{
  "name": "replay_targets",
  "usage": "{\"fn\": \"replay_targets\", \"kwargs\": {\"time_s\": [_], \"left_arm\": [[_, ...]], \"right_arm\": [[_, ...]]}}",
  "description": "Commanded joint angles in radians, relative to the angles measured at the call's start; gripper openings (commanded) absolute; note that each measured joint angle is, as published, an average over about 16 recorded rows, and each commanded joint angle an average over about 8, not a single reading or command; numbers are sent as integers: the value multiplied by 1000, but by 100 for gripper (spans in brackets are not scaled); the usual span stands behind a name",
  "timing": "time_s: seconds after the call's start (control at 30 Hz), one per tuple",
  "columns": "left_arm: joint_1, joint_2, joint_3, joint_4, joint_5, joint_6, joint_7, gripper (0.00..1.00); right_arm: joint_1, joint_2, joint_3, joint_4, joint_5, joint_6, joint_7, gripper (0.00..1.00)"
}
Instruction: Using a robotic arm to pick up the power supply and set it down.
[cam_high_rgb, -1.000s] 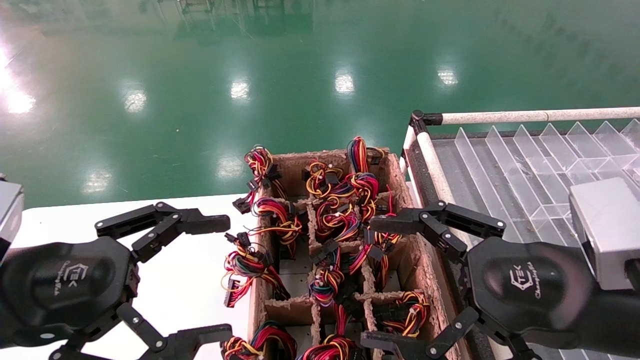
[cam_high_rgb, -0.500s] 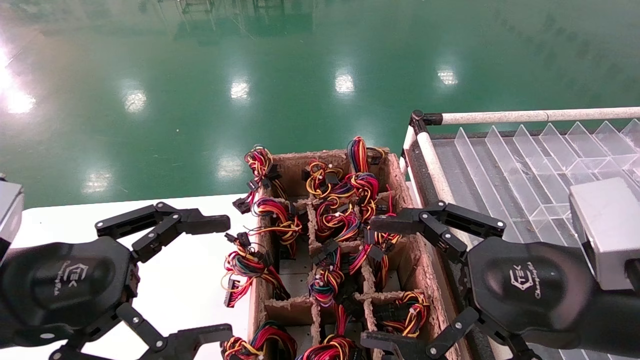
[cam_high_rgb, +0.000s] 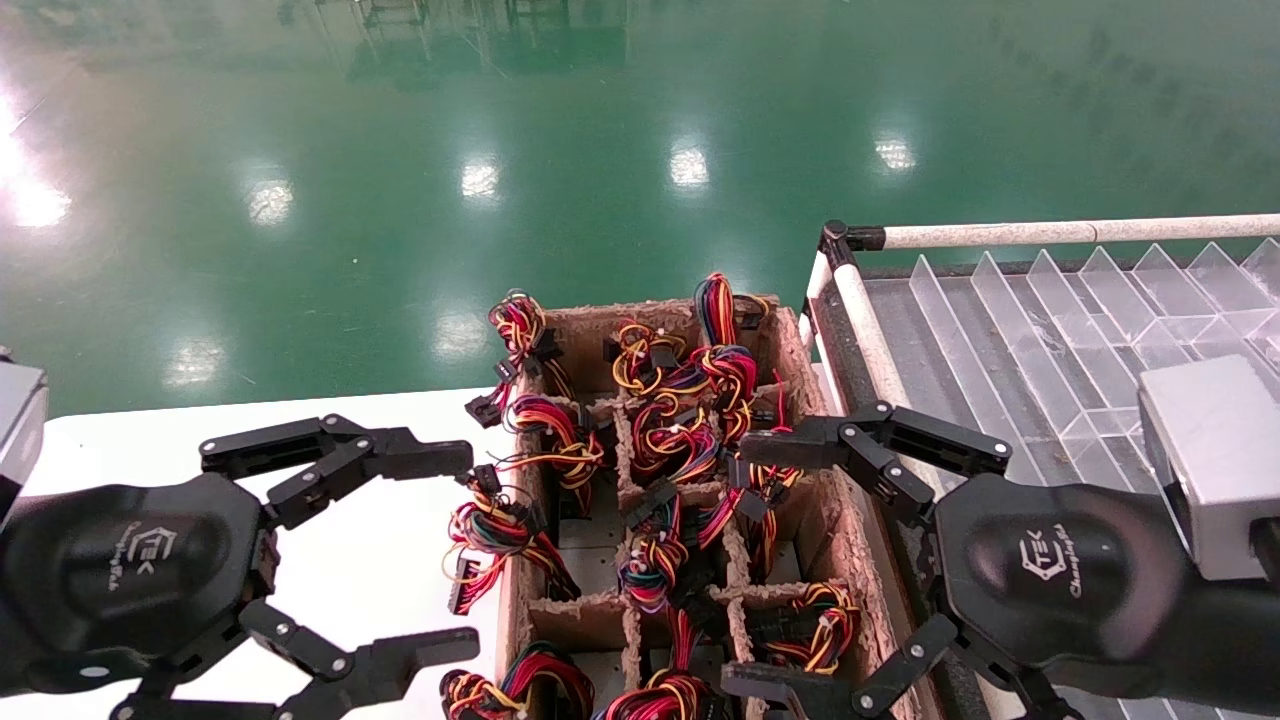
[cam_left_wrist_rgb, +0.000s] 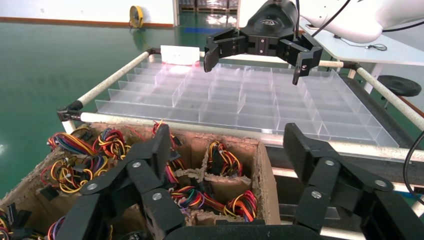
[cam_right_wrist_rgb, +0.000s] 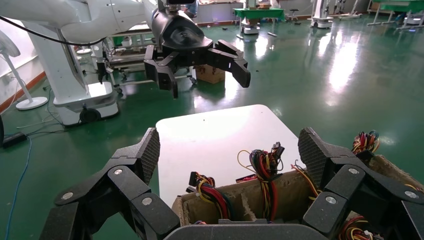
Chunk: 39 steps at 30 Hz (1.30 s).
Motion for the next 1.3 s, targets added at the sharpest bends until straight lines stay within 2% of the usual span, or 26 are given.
{"fn": "replay_targets", "kwargs": {"time_s": [0.03,0.33,0.47,0.67,0.83,0.87,0.9,1.1,1.13,1.17,1.3], "left_arm": [[0,0,0,0,0,0,0,0],[0,0,0,0,0,0,0,0],[0,0,0,0,0,0,0,0],[0,0,0,0,0,0,0,0],[0,0,0,0,0,0,0,0],[0,0,0,0,0,0,0,0],[0,0,0,0,0,0,0,0],[0,0,0,0,0,0,0,0],[0,0,0,0,0,0,0,0],[0,0,0,0,0,0,0,0],[0,0,0,0,0,0,0,0]], "right_arm": [[0,0,0,0,0,0,0,100],[3,-1,1,-3,-2,4,-1,100],[22,-7,1,-22,-31,37,-12,100],[84,-18,-25,-73,-169,128,-32,100],[129,-36,-82,-112,-306,179,-5,100],[134,-40,-94,-119,-328,184,1,97],[138,-45,-106,-125,-348,188,8,88],[141,-72,-151,-156,-420,202,32,13],[141,-76,-155,-160,-425,203,34,4],[141,-79,-159,-163,-429,204,35,0],[144,-87,-166,-171,-436,200,40,0]]}}
